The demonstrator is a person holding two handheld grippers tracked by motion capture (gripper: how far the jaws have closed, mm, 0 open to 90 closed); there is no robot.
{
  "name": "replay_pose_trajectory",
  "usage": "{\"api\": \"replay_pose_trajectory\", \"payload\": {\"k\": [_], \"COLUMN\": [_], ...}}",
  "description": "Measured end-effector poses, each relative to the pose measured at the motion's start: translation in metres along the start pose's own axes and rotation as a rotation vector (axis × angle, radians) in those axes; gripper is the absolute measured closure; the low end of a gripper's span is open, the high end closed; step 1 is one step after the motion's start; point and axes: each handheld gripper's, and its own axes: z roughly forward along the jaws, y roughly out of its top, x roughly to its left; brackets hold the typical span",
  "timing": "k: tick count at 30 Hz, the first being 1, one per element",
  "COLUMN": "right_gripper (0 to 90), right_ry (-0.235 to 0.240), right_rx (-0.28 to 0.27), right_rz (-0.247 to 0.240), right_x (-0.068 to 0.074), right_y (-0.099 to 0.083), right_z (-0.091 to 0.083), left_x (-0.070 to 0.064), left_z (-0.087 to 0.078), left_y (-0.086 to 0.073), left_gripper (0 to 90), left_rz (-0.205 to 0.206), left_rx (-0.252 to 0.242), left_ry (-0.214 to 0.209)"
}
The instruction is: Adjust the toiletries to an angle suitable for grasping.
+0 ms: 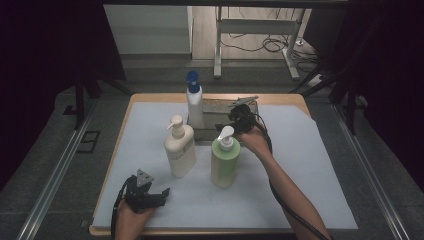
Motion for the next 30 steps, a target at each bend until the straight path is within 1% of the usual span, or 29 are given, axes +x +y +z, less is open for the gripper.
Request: {"api": "replay_pose_trajectory", "payload": {"k": [3,6,8,11,15,19,24,30], "right_gripper": [26.9,26.2,25.6,24.9,24.0,22.5,20.3,16.6], "right_ry": [0.003,0.005,0.015,0.005,0.011,0.005,0.011,0.002], "right_rx": [-0.001,-0.010,-0.008,-0.006,-0.004,0.006,0.010,0.013], "right_rz": [-0.001,-0.013,-0.017,-0.036,-0.033,-0.050,-0.047,-0.069], "right_x": [-0.002,-0.002,-0.002,-0.002,-0.003,-0.003,-0.003,0.001], "right_y": [-0.004,-0.010,-0.013,-0.018,-0.025,-0.033,-0.041,-0.049], "right_z": [-0.009,-0.017,-0.021,-0.027,-0.034,-0.039,-0.044,-0.050], "left_x": [0.000,0.000,0.000,0.000,0.000,0.000,0.000,0.000], "left_z": [0.000,0.000,0.000,0.000,0.000,0.000,0.000,0.000], "left_y": [0.000,0.000,0.000,0.000,0.000,0.000,0.000,0.000], "left_gripper": [12.3,12.3,12.3,12.3,12.3,12.3,12.3,12.3], "left_rz": [-0.002,-0.001,-0.002,-0.002,-0.003,-0.003,-0.003,-0.003], "left_rx": [0.000,0.000,0.000,0.000,-0.001,-0.001,-0.001,-0.001], "left_ry": [-0.001,0.000,0.000,0.000,0.000,0.000,0.000,0.000]}}
